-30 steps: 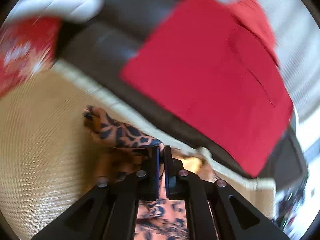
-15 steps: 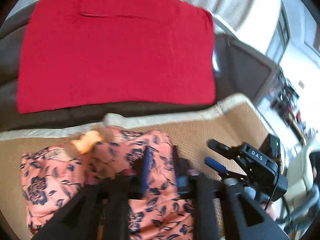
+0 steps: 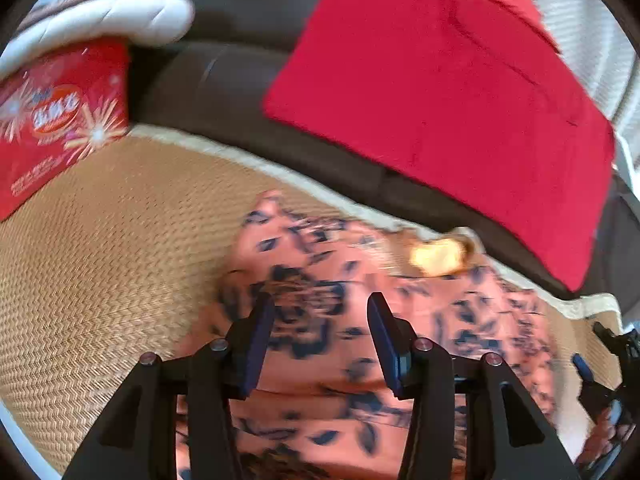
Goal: Fold small clothes
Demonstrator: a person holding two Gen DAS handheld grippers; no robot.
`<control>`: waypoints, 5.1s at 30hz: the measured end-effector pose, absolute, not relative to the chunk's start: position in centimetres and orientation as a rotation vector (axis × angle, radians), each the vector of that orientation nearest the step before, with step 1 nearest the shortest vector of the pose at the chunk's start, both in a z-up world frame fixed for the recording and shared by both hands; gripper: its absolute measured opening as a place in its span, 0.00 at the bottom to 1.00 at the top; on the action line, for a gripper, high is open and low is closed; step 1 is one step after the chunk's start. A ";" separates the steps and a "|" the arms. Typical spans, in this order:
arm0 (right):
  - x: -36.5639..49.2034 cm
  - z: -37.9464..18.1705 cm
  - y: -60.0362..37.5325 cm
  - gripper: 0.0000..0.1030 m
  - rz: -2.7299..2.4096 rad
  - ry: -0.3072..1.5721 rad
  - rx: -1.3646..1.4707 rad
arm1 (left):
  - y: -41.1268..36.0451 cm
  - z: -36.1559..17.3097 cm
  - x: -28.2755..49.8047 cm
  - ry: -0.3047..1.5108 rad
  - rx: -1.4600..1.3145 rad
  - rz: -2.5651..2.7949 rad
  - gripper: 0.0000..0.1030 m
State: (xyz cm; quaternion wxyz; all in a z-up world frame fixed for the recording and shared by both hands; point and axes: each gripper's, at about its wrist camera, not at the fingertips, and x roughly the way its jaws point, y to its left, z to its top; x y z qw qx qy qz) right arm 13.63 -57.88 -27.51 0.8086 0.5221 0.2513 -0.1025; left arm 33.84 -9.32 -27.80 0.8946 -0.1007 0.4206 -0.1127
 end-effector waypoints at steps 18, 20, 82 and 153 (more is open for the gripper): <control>20.1 -28.3 -51.5 0.08 -0.424 0.858 0.691 | -7.3 -31.4 37.3 0.989 -0.057 -0.152 0.17; 19.4 -27.9 -50.8 0.08 -0.419 0.899 0.668 | -7.1 -31.7 37.6 0.992 -0.035 -0.148 0.17; 19.1 -25.3 -46.6 0.13 -0.229 0.952 0.606 | -14.5 -29.2 33.6 0.823 0.121 -0.233 0.84; -9.1 -37.1 -46.5 0.71 -0.247 1.194 0.811 | 11.7 -33.9 13.0 1.103 -0.054 -0.216 0.55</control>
